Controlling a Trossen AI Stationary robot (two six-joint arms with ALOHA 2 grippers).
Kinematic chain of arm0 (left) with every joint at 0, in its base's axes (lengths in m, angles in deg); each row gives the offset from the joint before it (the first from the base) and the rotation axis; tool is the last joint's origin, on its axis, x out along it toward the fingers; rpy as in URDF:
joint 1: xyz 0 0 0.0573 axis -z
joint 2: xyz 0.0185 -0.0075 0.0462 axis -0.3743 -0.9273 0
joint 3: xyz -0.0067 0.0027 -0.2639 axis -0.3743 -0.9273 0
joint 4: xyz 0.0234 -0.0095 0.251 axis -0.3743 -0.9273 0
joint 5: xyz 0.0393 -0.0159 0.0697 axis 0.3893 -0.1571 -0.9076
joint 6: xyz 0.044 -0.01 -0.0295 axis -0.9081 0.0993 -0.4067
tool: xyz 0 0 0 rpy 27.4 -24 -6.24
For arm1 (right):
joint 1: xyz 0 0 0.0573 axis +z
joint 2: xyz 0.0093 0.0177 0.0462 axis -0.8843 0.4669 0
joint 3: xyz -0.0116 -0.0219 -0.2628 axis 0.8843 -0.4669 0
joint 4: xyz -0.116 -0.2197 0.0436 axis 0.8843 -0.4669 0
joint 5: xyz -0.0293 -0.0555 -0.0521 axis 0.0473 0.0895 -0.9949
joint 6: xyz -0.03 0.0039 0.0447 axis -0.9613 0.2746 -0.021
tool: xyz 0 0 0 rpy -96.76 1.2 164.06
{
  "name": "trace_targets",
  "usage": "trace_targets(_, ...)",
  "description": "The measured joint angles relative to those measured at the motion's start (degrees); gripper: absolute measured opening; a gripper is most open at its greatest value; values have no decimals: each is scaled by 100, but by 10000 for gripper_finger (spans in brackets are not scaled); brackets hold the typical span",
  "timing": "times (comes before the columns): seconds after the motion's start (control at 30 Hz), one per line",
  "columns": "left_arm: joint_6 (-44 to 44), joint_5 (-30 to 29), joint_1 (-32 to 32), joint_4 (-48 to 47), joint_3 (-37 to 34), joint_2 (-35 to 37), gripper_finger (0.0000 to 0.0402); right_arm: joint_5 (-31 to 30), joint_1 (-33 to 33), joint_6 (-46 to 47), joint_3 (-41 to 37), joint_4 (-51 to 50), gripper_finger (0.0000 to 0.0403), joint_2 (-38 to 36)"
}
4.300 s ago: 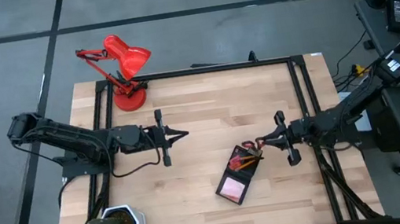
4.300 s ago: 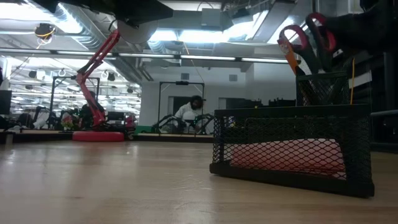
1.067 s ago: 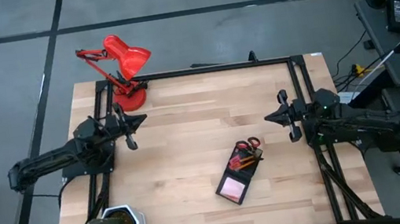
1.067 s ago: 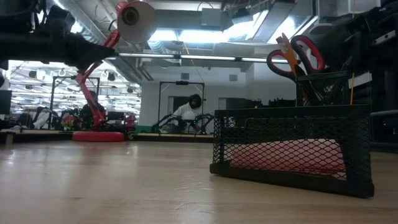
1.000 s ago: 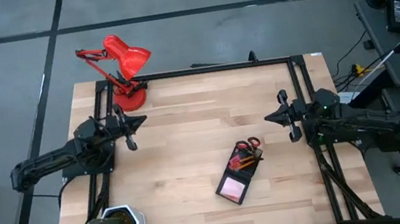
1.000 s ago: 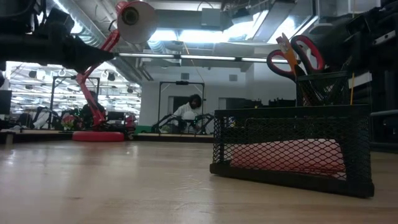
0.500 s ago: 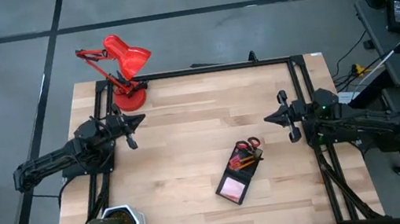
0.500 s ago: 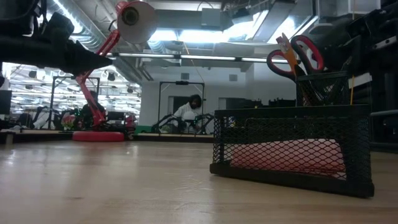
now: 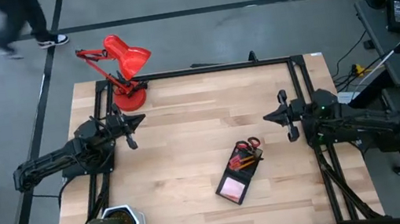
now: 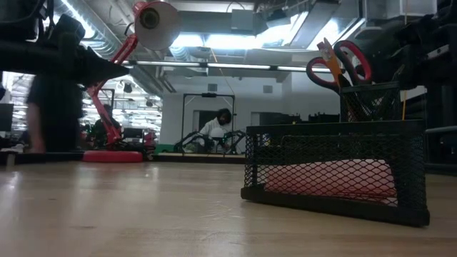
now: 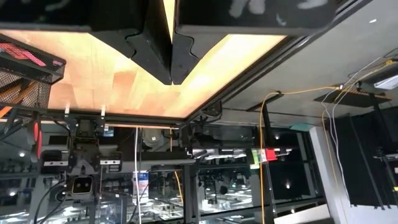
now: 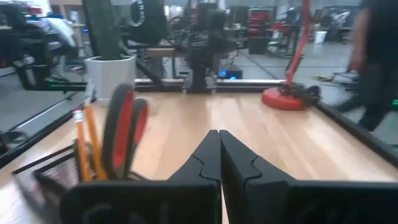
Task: Pick and place office supplies into organizer
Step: Return to Home Position
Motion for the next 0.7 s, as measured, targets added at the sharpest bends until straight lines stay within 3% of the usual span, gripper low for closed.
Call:
trace_targets(0.53,2,0,2,-2,0,0,2,66,371,656,0,295,12,-2)
trace_targets(0.7,0,0,0,-2,0,0,2,66,373,385,0,255,24,-2)
